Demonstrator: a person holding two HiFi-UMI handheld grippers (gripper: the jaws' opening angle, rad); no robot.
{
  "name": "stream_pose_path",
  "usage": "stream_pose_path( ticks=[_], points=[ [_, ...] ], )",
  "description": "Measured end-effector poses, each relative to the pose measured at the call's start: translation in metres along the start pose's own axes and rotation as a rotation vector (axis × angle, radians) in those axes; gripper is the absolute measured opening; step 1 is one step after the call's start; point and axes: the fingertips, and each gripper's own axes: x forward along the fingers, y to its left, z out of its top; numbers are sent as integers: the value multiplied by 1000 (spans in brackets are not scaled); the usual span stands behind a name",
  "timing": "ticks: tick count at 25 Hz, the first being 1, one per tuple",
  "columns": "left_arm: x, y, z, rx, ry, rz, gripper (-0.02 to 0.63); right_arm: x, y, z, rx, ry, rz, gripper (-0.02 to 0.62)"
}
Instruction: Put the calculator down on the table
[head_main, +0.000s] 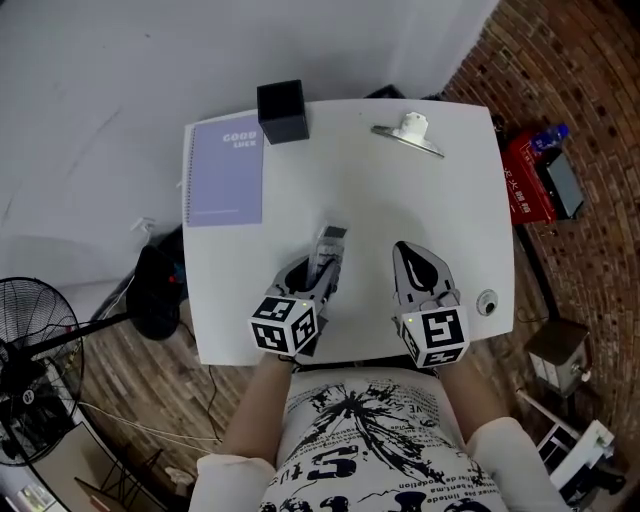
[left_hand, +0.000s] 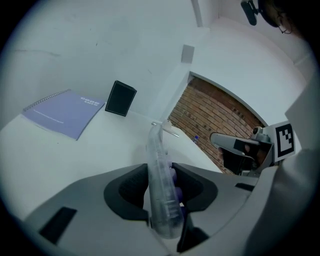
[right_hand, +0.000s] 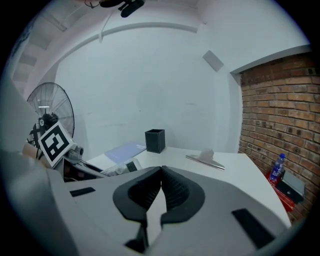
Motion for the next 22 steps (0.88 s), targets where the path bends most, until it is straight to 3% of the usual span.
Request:
stream_pose_path(
  ticks=[10, 17, 22],
  points=[
    [-1, 26, -1, 21, 45, 63, 196, 17, 13, 0, -12, 21, 10, 15],
    [-4, 45, -9, -16, 62, 113, 227, 19, 21, -5, -22, 35, 17, 15],
    [-11, 51, -12, 18, 111, 151, 233, 9, 25, -3, -20, 33, 32, 15]
  ],
)
